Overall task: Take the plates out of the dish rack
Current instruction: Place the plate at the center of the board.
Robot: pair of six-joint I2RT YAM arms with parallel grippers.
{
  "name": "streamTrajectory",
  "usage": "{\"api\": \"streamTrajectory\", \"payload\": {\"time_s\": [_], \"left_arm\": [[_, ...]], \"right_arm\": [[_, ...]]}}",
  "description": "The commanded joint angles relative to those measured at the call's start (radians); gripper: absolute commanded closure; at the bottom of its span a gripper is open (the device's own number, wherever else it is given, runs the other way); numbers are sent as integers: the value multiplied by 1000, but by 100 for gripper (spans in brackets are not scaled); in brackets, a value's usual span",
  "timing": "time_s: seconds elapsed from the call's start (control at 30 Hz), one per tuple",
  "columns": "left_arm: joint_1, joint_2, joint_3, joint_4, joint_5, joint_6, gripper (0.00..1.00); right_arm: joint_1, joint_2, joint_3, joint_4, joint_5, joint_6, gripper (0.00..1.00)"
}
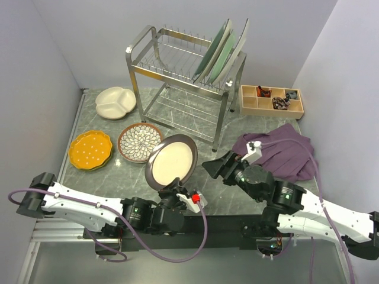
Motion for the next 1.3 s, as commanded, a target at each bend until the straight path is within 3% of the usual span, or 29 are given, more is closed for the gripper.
{"api": "streamTrajectory", "payload": {"time_s": [0.0, 0.17, 0.47, 0.53, 0.7, 0.8, 0.97, 1.0, 1.17, 1.27], "left_arm": [[-6, -8, 12, 95, -96, 82, 99], [-6, 57, 35, 115, -94, 103, 99], [-5, 189, 95, 127, -157, 158, 99], [-6, 183, 78, 152, -153, 175, 99], [-6, 156, 43, 258, -125, 217, 99], [-6, 161, 29, 281, -123, 231, 99], [-3, 219, 33, 267, -148, 225, 99], [-3, 228, 32, 241, -150, 222, 99], [15, 227, 21, 226, -140, 186, 99], [31, 219, 17, 223, -130, 172, 88]], "right_arm": [[-5, -62, 44, -38, 100, -32, 10], [-6, -36, 56, 54, 18, -118, 10], [-9, 222, 209, -157, 97, -98, 13], [-23, 231, 177, -133, 94, -104, 14], [-96, 253, 102, 57, -108, -176, 18], [-109, 274, 111, 74, -149, -179, 26], [-116, 279, 100, 110, -191, -165, 82], [-117, 277, 90, 114, -193, -159, 100], [-139, 246, 22, 191, -255, -133, 100], [-156, 220, -21, 254, -297, -113, 100]]}}
